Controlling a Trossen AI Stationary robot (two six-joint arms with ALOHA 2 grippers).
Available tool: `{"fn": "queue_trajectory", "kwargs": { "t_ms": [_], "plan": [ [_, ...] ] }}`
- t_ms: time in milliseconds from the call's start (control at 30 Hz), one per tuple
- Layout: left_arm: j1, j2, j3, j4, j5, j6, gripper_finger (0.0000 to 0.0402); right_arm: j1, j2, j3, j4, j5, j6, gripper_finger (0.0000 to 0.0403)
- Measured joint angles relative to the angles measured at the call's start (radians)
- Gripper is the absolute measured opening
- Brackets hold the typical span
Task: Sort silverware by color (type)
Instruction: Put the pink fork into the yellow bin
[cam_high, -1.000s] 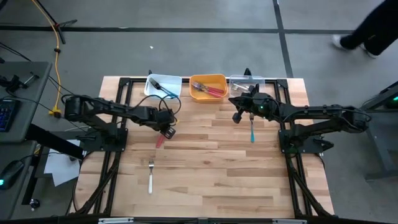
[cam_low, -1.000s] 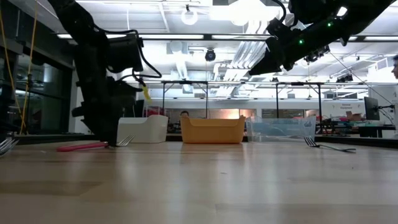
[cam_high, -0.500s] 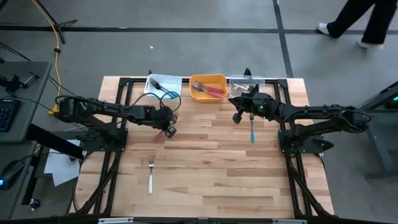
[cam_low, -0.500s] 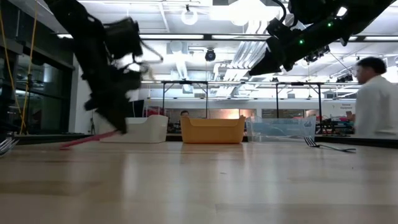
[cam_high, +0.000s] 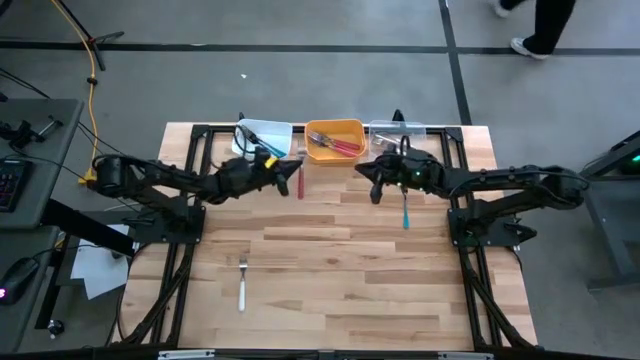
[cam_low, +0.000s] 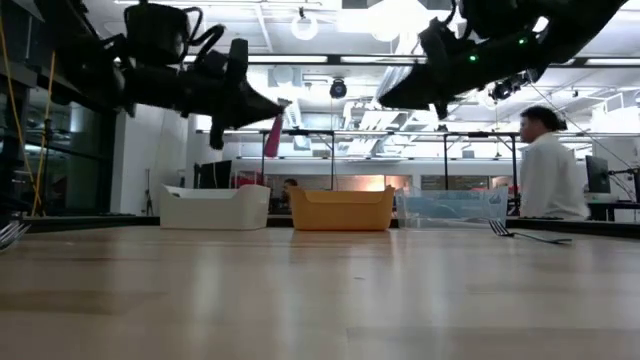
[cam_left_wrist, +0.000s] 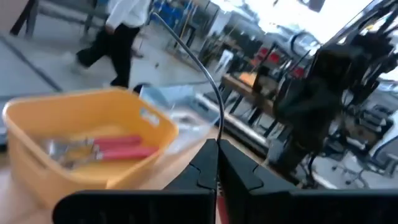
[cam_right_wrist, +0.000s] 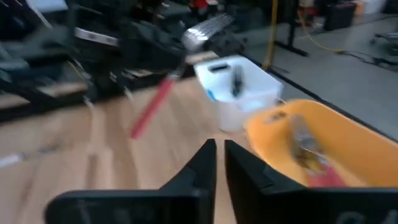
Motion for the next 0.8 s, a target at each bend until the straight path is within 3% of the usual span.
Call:
{"fn": "queue_trajectory", "kwargs": {
  "t_ms": [200, 400, 800],
  "plan": [
    [0.027, 0.045, 0.060, 0.051, 0.091, 0.068, 0.0002, 0.039, 0.158, 0.007, 0.254, -0.010, 0.108, 0.0098],
    [0.027, 0.067, 0.107, 0.051, 0.140, 0.112, 0.0001, 0.061, 0.296, 0.111, 0.294, -0.013, 0.180, 0.0155],
    [0.023, 0.067, 0.118, 0.120, 0.176, 0.126, 0.0001, 0.031, 0.509, 0.345, 0.286, -0.200, 0.193, 0.0165]
  ]
}}
